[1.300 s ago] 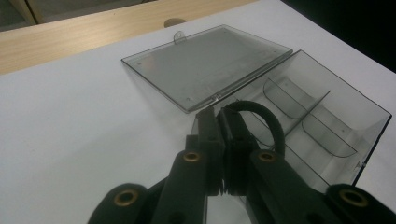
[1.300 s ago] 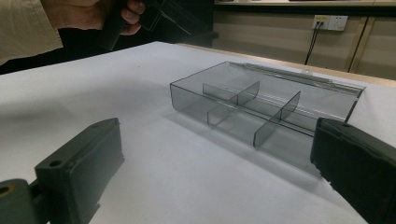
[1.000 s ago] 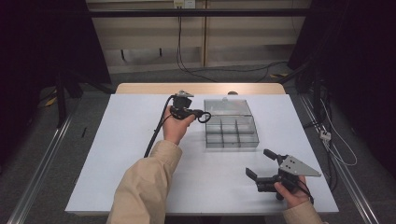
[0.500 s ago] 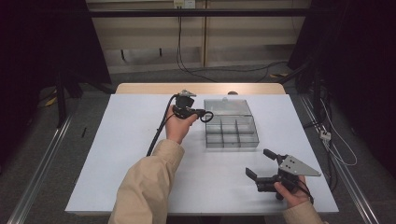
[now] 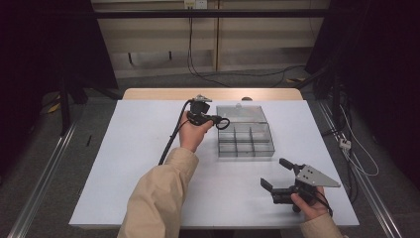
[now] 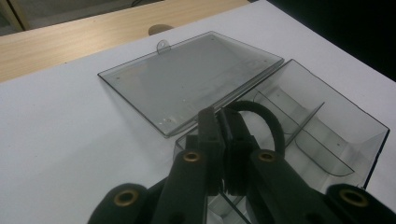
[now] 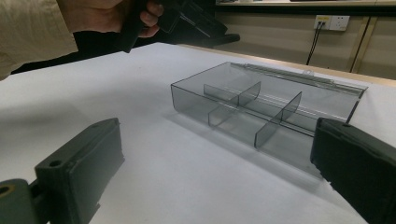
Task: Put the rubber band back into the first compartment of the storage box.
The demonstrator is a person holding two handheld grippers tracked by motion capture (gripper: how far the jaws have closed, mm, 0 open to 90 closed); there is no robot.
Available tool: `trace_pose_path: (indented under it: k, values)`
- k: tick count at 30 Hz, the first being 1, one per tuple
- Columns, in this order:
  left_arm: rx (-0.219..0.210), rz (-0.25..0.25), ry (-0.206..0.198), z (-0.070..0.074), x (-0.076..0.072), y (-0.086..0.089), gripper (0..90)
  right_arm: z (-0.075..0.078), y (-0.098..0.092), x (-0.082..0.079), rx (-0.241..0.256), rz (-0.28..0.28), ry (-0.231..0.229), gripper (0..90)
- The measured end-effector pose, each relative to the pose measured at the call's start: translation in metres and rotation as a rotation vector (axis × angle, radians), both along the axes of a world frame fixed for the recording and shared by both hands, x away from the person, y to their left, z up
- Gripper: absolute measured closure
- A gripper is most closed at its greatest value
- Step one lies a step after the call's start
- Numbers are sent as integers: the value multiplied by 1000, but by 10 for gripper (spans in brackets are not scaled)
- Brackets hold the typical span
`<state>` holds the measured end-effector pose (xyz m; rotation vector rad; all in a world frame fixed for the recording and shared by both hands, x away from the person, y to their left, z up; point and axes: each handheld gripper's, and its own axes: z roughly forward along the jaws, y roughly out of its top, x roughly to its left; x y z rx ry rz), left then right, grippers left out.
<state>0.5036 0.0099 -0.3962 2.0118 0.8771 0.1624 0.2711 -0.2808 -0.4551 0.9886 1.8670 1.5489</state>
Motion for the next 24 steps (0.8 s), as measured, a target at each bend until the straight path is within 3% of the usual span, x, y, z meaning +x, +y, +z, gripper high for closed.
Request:
trace_pose_path:
  k: [24]
  values:
    - [-2,0,1,-5,3,-8,882,0,0,0,2,2,0,24]
